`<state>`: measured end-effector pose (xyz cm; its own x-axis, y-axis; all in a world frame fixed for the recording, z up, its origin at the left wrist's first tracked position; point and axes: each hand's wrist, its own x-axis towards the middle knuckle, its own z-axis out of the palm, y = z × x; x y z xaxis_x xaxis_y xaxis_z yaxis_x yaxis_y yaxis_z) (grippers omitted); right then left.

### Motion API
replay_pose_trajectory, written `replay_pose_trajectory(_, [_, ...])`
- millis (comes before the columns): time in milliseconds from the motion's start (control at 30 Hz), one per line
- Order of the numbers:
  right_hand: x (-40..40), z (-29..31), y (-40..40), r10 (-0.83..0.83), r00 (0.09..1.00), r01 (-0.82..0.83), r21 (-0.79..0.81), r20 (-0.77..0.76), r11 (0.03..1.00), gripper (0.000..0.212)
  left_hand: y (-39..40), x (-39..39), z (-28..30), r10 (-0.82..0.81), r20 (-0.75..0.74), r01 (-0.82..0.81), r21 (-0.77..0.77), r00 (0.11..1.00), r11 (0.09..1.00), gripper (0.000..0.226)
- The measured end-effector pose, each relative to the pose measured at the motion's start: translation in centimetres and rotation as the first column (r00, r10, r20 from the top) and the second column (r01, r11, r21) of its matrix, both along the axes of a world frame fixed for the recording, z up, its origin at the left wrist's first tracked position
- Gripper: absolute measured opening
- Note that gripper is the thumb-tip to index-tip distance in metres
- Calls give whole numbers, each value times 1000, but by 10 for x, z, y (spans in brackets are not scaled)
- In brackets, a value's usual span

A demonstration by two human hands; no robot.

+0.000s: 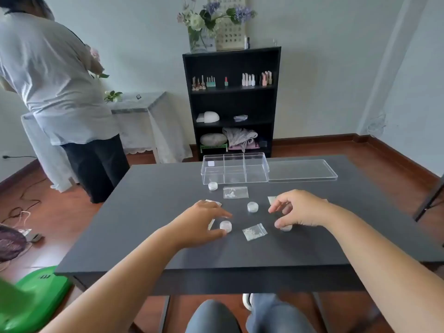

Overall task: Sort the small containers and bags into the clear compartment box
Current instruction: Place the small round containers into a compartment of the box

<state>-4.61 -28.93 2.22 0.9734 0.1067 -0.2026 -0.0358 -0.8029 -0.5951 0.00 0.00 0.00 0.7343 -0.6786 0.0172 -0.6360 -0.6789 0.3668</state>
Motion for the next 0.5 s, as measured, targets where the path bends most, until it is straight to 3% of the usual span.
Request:
replay_pose_trajectory(100, [-6,-5,3,-39,999,39,-114,0,993,34,-1,2,-9,-3,59,3,0,998,1000,36])
replay_pose_trajectory(267, [-7,-18,-9,-51,999,52,-76,19,996,39,-3,0,-24,8,177,5,-73,984,997,30])
replay_pose_trajectory(500, [-1,-23,-11,-61,997,63,-56,36,996,24,-14,12,-11,113,259,-48,-245,959,968,33])
